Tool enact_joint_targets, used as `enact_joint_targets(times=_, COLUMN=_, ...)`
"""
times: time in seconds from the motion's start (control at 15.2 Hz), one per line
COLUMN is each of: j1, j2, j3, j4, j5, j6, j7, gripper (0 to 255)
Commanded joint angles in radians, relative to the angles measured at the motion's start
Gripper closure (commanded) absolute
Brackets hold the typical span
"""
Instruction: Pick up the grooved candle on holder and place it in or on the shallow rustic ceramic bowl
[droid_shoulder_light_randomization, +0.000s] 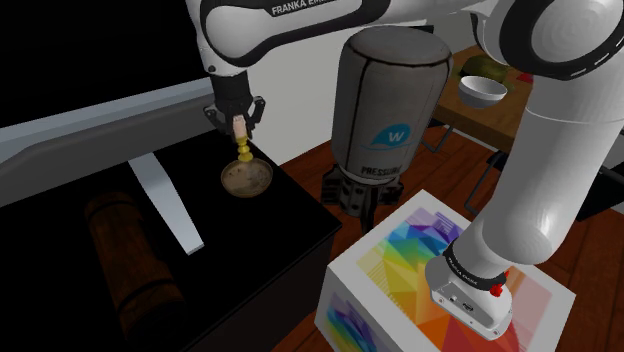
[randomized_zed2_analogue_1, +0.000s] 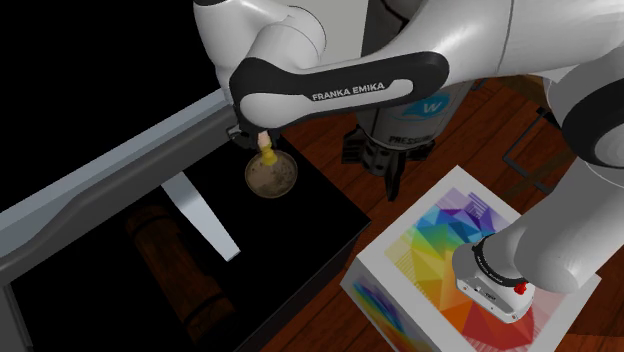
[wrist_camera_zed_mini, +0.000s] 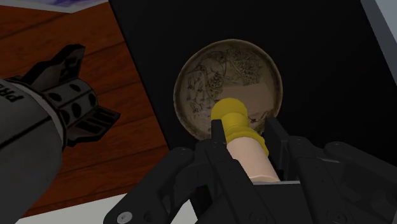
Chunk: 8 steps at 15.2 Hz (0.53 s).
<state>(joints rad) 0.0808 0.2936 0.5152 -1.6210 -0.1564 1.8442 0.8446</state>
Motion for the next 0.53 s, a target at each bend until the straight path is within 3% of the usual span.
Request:
enact_joint_targets(times=0.0, j1=-0.001, j2=0.003, j3=-0.001, j4=-0.022, j5=-0.002, j6=0.024, j7=0.002, gripper=255)
enact_joint_targets(times=0.46, j1=0.000, j2=0.025, j3=-0.007, j4=-0.088, j5=-0.017, j6=0.110, j7=0.013, gripper=255)
